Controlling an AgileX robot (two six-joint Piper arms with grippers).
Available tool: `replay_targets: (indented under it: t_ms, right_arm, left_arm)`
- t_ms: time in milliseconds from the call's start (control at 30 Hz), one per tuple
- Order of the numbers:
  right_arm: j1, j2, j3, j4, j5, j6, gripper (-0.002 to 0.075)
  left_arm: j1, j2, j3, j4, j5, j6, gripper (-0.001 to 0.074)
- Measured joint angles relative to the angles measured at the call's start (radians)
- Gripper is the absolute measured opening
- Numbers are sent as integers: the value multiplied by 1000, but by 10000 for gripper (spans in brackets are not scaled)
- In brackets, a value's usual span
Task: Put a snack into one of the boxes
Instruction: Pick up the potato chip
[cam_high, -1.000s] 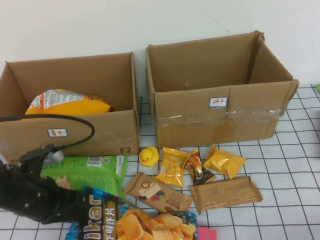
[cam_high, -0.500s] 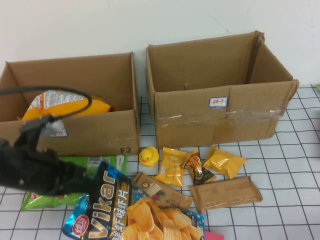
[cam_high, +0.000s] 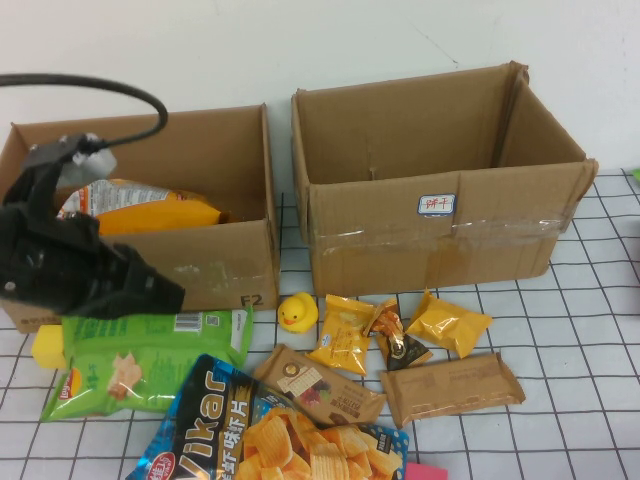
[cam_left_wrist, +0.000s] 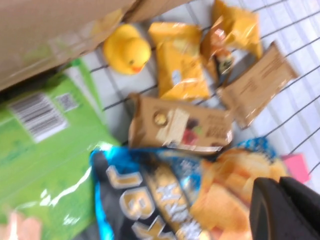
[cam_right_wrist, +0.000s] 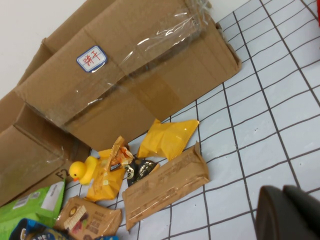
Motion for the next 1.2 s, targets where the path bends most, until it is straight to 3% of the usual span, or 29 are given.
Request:
replay_targets:
  t_ms: [133,233,600,700,833,1033,1200]
  right_arm:
    - [0,0,0,0,0,0,-1]
    - [0,0,0,0,1,0,-1]
    - [0,0,0,0,2,0,-1]
    - [0,0,0,0,2,-4,-1]
    - [0,0,0,0,2,-4,-1]
    - [0,0,0,0,1,-20,-1]
    - [0,0,0,0,-5,-36,-1]
  left_arm:
    - [-28,0,-4,125,26,-30,0]
    - [-111,0,-5,256,56,-55,0]
    - [-657,-59,12,801,170,-194,-1]
    - [-788,-139,79,884,86,-253,-1]
    - [-960,-262,250,1037,-157,-445,-1]
    - [-1055,-327,459,1422,-383,-882,0]
    - [-1057,-286,492,1501,-425,-1013,33]
